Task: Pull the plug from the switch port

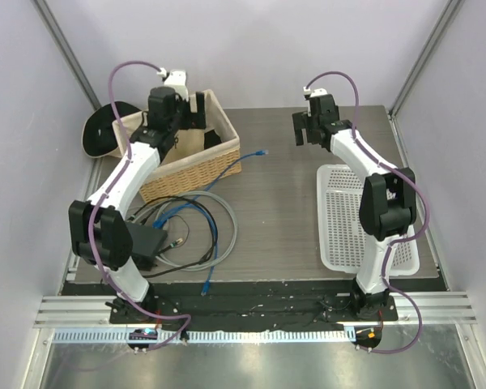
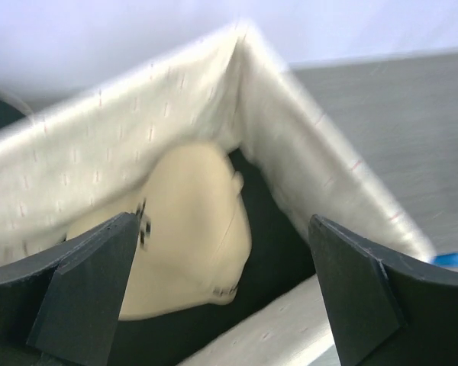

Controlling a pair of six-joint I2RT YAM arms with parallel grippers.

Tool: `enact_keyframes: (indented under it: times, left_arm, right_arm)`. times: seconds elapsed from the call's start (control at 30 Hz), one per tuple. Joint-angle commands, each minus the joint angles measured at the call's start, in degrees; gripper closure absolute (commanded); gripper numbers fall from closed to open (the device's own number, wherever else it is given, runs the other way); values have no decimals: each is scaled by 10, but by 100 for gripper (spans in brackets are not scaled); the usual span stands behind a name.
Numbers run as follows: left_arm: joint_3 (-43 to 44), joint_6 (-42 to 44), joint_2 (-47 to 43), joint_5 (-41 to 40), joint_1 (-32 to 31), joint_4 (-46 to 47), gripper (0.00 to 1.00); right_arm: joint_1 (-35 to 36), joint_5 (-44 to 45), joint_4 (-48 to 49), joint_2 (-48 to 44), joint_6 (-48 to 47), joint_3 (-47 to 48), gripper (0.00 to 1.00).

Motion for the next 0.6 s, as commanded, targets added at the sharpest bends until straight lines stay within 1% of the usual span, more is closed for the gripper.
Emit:
enact_keyframes:
  times: [0.0,0.07,0.1,0.13,0.17,0.2,0.27,0.3,0.37,0.43,0.47,0.5,0.53,0.57]
  left_arm:
    - [96,-4,9,71,-2,-32,0]
    - [117,-5,17,84,-1,-41,1]
    - [119,-5,16,91,-1,-43,1]
    - [117,-6,17,93,-1,-42,1]
    - [117,-6,20,93,-1,-42,2]
    - [116,-8,21,92,-2,-41,2]
    - [118,-18,26,91,-2,-41,4]
    - [126,-25,35,97,-1,-41,4]
    - [134,-32,42,105,-1,-44,4]
    - [143,-39,53,110,-1,-44,5]
    - [146,-40,58,109,-2,-46,5]
    - [150,-40,64,110,-2,-46,5]
    - [150,-40,66,108,-1,-46,6]
    - [149,-41,67,108,-1,-44,6]
  right_arm:
    - [5,-9,-12,-34,-29,26,3]
    - [5,-34,-37,-51,-55,29,7]
    - [4,-44,-50,-61,-85,21,17]
    - [1,-68,-53,-77,-99,12,24]
    - [-4,-77,-57,-105,-115,-8,35]
    - [-8,-83,-68,-122,-133,-19,61]
    - [-19,-92,-89,-164,-143,-52,88]
    - [-25,-100,-100,-177,-154,-65,99]
    - [-38,-130,-142,-207,-169,-103,99]
    - [-70,-159,-168,-218,-176,-135,99]
    - [-88,-202,-198,-219,-181,-139,99]
    - [-123,-215,-208,-212,-182,-143,99]
    - [-132,-217,-214,-205,-177,-146,99]
    - [-132,-199,-220,-200,-183,-147,99]
